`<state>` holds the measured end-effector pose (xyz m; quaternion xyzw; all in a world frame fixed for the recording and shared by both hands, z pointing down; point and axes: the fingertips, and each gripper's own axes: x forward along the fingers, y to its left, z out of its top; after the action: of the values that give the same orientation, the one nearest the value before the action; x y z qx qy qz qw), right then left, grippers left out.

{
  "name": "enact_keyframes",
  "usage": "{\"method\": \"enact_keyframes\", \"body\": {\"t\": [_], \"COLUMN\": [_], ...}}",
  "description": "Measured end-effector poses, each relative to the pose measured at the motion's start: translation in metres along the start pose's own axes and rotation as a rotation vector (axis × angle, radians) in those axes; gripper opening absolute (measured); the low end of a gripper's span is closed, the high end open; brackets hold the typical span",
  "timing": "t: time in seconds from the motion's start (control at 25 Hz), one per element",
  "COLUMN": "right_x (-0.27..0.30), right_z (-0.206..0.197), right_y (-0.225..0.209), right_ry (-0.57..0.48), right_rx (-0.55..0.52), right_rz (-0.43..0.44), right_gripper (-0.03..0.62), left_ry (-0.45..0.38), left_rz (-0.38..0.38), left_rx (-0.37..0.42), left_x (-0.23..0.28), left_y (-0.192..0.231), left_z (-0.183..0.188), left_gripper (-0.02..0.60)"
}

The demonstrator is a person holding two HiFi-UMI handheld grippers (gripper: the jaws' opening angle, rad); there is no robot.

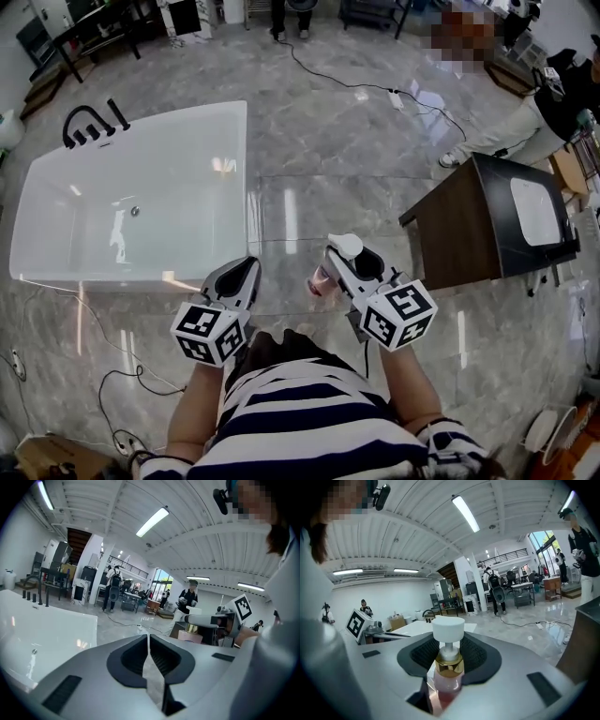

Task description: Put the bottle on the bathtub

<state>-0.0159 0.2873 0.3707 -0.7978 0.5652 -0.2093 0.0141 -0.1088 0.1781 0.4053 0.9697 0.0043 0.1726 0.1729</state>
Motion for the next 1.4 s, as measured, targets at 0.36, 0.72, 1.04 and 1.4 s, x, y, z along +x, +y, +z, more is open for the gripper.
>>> {"method": "enact_keyframes", "body": {"t": [0.36, 0.72, 1.04, 1.4], "right_x": [0.053, 0.121, 0.192, 0.265], "right_z": [0.008, 0.026, 0.055, 0.075], "right_y": [-0.034, -0.039, -0.042, -0.037], "right_ry": [0.044, 0.067, 0.097, 0.108], "right_rx": [-0.030, -0.042, -0.072, -0.091], "right_rz": [0.119, 0.168, 0.203, 0.258], "right_gripper": [0.153, 0.153, 0.153, 0.153], "left_ry": [-0.011, -0.079, -0.092, -0.109], "left_rz": [0.085, 0.057, 0.117, 0.203], "left_rx": [-0.004, -0.084, -0.081, -0.107], "left_x": [0.041, 0.075, 0.102, 0.111], "left_y": [0.012, 0.064, 0.128, 0.193], "left_z": [0.010, 0.038, 0.073, 0.095], "left_gripper": [0.026, 0.026, 0.026, 0.026]}}
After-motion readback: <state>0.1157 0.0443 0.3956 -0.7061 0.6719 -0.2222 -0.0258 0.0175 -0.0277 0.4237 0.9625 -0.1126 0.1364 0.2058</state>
